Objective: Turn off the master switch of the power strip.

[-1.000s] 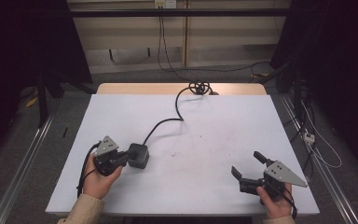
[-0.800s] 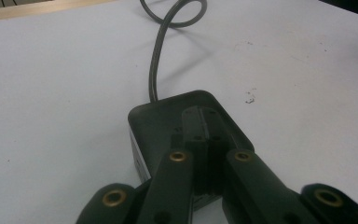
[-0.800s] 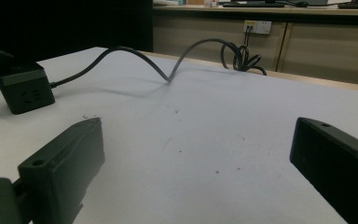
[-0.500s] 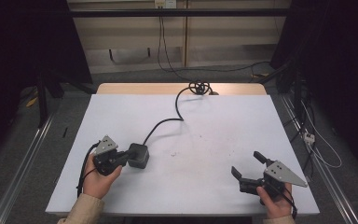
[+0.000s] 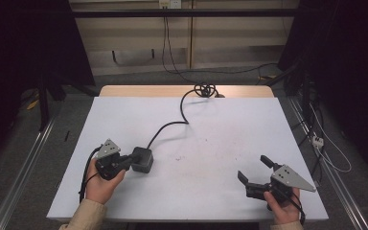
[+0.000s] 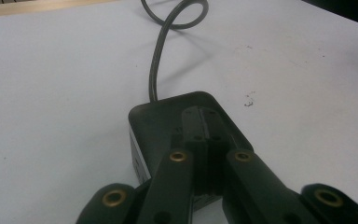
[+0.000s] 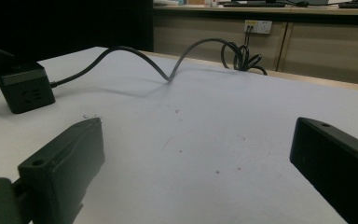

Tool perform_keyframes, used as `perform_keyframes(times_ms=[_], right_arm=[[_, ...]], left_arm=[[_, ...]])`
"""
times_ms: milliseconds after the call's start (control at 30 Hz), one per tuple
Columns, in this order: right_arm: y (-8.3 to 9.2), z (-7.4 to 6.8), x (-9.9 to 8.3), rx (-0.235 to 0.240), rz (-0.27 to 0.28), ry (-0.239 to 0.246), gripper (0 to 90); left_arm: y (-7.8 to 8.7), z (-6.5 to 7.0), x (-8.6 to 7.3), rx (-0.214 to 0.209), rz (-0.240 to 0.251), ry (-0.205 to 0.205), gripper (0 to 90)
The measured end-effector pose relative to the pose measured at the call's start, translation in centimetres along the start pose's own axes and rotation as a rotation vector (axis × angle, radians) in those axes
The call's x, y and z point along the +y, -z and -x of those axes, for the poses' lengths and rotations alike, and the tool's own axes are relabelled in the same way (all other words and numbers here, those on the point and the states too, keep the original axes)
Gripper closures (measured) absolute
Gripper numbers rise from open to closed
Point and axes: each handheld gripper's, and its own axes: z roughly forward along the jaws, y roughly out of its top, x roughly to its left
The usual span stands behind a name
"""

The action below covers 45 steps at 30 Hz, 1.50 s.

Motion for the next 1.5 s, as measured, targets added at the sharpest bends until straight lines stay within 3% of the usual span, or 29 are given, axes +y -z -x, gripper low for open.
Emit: perform_keyframes(times_ms=[267,767,1200,1267,1500], right_arm=[[-0.03,-0.02,-0.01,0.001,0.0,0.0,2.6],[-0.02,0.06,-0.01,0.001,0.001,-0.001,2.6],[-0.04,0.08,-0.01,0.002,0.0,-0.002,2.6],[-0.03,0.08,-0.01,0.002,0.0,-0.001,2.5],[-0.07,0.09,-0.01,0.003,0.0,-0.001,2.6]], left_arm=[[0.21,-0.16,0.08,-0.007,0.016,0.026,90.0],[0.32,-0.03,0.11,-0.003,0.016,0.018,90.0],[0.64,0.07,0.3,-0.041,0.046,0.05,89.3],[0.63,0.07,0.33,-0.05,0.045,0.055,81.4],[0.62,0.22,0.4,-0.067,0.044,0.059,73.8]])
